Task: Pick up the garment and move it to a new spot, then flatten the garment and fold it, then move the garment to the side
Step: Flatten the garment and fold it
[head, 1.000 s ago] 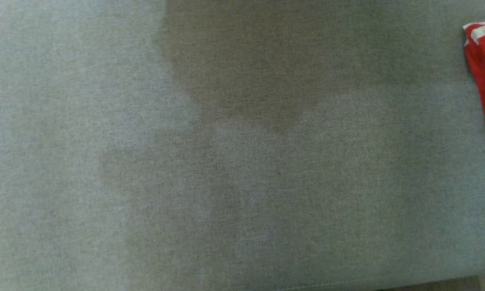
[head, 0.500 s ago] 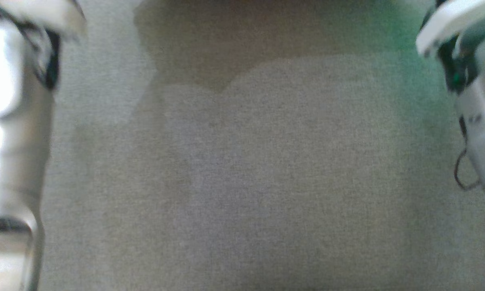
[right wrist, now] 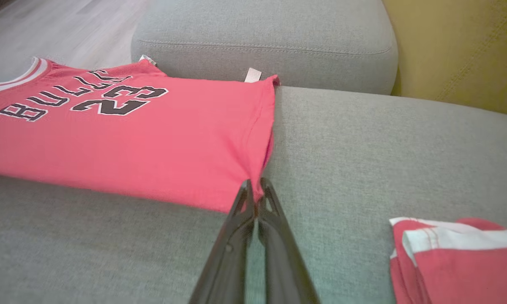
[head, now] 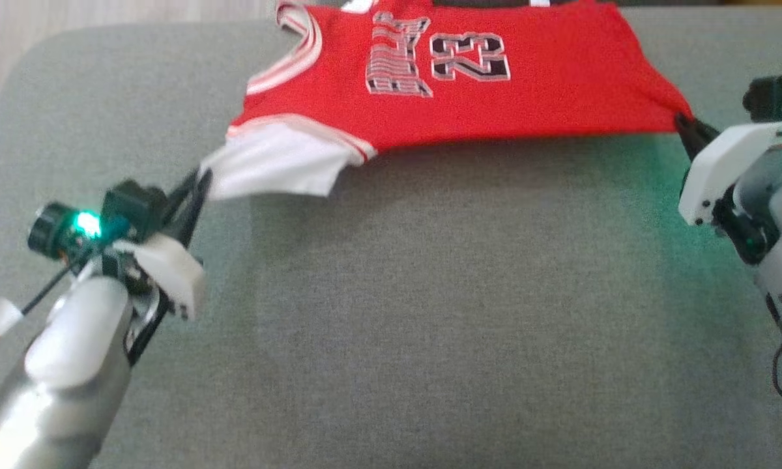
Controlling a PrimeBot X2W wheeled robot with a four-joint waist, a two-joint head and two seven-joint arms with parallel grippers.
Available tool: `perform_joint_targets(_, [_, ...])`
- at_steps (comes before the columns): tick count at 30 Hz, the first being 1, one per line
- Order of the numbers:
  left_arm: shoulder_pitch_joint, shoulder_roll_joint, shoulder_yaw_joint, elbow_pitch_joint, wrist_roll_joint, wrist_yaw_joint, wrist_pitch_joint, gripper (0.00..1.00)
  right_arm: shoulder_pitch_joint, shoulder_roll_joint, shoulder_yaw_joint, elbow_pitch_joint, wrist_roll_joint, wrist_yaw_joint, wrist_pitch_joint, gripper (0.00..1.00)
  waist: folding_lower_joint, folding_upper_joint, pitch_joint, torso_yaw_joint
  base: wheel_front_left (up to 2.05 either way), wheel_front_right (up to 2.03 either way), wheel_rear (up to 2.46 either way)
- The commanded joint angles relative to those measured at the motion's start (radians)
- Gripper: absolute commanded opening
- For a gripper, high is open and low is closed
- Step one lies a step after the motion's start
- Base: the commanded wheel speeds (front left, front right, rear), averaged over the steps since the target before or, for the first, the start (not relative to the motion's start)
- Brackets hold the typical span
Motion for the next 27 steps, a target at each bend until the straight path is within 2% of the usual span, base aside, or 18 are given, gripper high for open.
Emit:
perform_joint_targets(1, [0.002, 0.083, 0.018, -0.061, -0.031, 0.003, 0.032, 0.00, 0.023, -0.040, 0.019, -0.029, 0.022, 0.003, 0.009, 0.00, 0.0002, 0.0000, -0.038, 0.007, 0.00, 0.00, 0.00])
perform_joint_targets(4, [0.074, 0.153, -0.027, -0.180, -0.099, 0.003, 0.117, 0.00, 0.061, -0.063, 0.061, -0.064, 0.072, 0.003, 0.043, 0.00, 0.0002, 0.0000, -0.077, 0.008, 0.00, 0.00, 0.00])
perform_joint_targets(9, [0.193, 0.252, -0.020, -0.382, -0.170, 0.015, 0.237, 0.00, 0.124, -0.100, 0.131, -0.126, 0.152, 0.003, 0.111, 0.00, 0.0002, 0.0000, -0.146, 0.001, 0.00, 0.00, 0.00])
perform_joint_targets(16, [0.370, 0.361, -0.003, -0.638, -0.244, 0.086, 0.370, 0.00, 0.216, -0.154, 0.205, -0.221, 0.249, 0.003, 0.213, 0.00, 0.0002, 0.0000, -0.220, -0.017, 0.00, 0.00, 0.00])
perform_joint_targets(22, [0.434, 0.392, 0.010, -0.764, -0.258, 0.149, 0.408, 0.00, 0.263, -0.182, 0.199, -0.318, 0.325, 0.003, 0.235, 0.00, 0.0002, 0.0000, -0.216, -0.030, 0.00, 0.00, 0.00])
perform_joint_targets(27, [0.408, 0.390, 0.014, -0.775, -0.245, 0.161, 0.414, 0.00, 0.255, -0.183, 0.181, -0.344, 0.332, 0.003, 0.231, 0.00, 0.0002, 0.0000, -0.193, -0.035, 0.00, 0.00, 0.00])
